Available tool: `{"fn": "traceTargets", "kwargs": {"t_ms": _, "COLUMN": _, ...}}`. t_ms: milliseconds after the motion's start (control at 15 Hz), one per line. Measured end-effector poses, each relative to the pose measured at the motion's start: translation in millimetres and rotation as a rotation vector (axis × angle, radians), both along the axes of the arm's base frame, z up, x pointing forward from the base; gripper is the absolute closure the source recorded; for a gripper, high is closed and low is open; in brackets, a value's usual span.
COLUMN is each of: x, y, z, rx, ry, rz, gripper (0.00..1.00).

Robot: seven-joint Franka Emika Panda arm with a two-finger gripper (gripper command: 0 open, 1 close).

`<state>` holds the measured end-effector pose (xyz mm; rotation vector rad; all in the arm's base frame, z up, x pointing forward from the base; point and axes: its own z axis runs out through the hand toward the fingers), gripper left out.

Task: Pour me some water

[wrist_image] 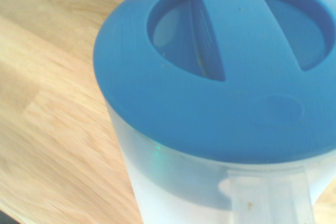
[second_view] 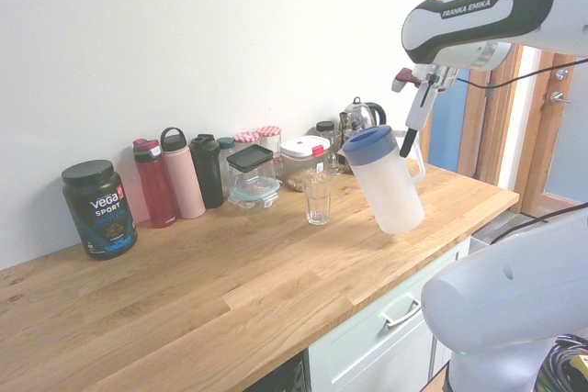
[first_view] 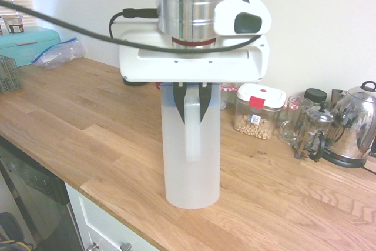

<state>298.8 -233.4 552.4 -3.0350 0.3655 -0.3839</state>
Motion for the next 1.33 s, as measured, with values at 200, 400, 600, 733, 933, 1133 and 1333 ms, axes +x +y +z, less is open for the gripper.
{"fn": "traceTargets", "kwargs": {"t_ms": 200, "x": 27.7, "y": -15.9, "z": -8.7, "rx": -0.093, "ry": 0.078, "rz": 0.028, "gripper": 1.0}}
{"fn": "traceTargets", "kwargs": {"t_ms": 400, "x": 59.8, "y": -24.2, "z": -10.8, "rx": -0.144, "ry": 0.119, "rz": 0.037, "gripper": 1.0}}
{"fn": "traceTargets", "kwargs": {"t_ms": 600, "x": 92.2, "y": -6.3, "z": -13.3, "rx": -0.179, "ry": 0.147, "rz": 0.077, "gripper": 1.0}}
{"fn": "traceTargets", "kwargs": {"t_ms": 733, "x": 108.6, "y": 8.0, "z": -13.2, "rx": -0.222, "ry": 0.171, "rz": 0.107, "gripper": 1.0}}
{"fn": "traceTargets", "kwargs": {"t_ms": 933, "x": 114.2, "y": 17.3, "z": -5.9, "rx": -0.303, "ry": 0.214, "rz": 0.134, "gripper": 1.0}}
{"fn": "traceTargets", "kwargs": {"t_ms": 1133, "x": 121.1, "y": 32.9, "z": 7.2, "rx": -0.358, "ry": 0.237, "rz": 0.149, "gripper": 1.0}}
{"fn": "traceTargets", "kwargs": {"t_ms": 1333, "x": 130.5, "y": 56.4, "z": 11.7, "rx": -0.415, "ry": 0.26, "rz": 0.168, "gripper": 1.0}}
